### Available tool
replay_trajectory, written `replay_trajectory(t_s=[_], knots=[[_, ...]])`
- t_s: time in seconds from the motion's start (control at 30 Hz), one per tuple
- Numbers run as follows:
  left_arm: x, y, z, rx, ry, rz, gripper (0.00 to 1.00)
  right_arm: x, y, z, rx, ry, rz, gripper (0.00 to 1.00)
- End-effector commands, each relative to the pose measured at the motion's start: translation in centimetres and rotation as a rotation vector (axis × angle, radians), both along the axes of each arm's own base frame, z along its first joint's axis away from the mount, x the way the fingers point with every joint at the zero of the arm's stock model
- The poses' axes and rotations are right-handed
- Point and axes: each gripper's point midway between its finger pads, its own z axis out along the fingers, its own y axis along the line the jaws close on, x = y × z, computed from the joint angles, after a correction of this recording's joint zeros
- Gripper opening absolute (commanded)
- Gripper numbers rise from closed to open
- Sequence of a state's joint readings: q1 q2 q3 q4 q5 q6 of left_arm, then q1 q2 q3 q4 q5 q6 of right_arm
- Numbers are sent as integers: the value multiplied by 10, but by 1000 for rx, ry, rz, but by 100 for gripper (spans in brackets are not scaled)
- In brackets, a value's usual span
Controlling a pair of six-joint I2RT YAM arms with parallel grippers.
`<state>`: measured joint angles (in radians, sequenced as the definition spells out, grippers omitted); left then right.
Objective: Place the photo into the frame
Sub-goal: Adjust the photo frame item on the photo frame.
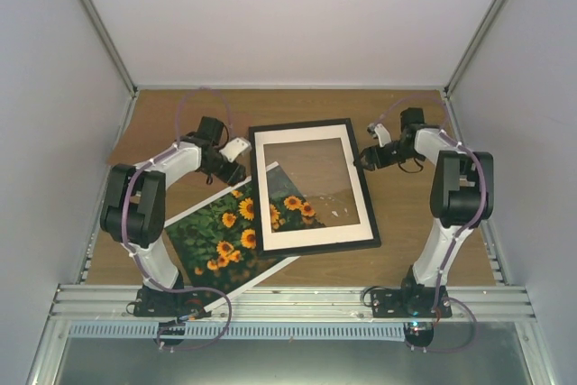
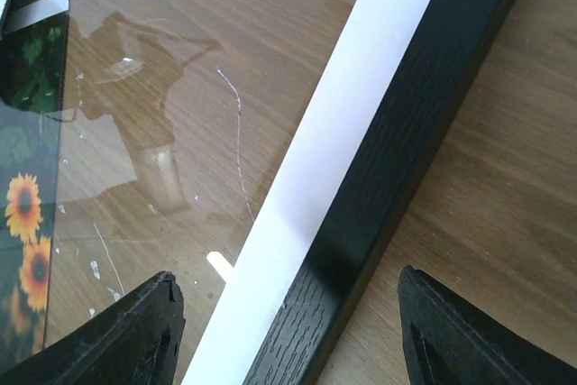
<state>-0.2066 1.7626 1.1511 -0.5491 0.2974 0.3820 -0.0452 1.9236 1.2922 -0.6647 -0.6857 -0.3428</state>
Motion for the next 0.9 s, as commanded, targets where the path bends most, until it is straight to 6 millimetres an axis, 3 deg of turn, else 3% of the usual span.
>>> replay_trajectory(t_s=[0.0, 0.1, 0.27, 0.4, 0.5, 0.6, 0.67, 0.73, 0.8, 0.87], knots=[[-15, -13, -13, 39, -38, -166, 62, -1, 4, -15, 19, 57, -14, 65], [-14, -28, -28, 38, 8, -164, 59, 0, 5, -21, 39, 91, -21, 63], [6, -72, -26, -43, 16, -174, 56, 7, 1, -22, 74, 116, -51, 61], [24, -114, -17, -80, -28, -215, 56, 21, -20, -19, 60, 93, -98, 61], [43, -120, -6, -109, -25, -192, 61, 37, -40, -11, 2, 34, -121, 61], [46, -94, 17, -147, -15, -152, 77, 55, -50, 19, -64, -113, -94, 64], [36, -66, 28, -159, -2, -126, 86, 61, -39, 51, -58, -230, -37, 66], [18, -35, 35, -156, 17, -118, 98, 56, -14, 81, -54, -341, 55, 68], [-8, -9, 39, -126, 13, -160, 99, 41, 18, 104, -43, -435, 165, 70], [-45, 11, 34, -69, 10, -246, 99, 17, 60, 111, -7, -475, 289, 71]])
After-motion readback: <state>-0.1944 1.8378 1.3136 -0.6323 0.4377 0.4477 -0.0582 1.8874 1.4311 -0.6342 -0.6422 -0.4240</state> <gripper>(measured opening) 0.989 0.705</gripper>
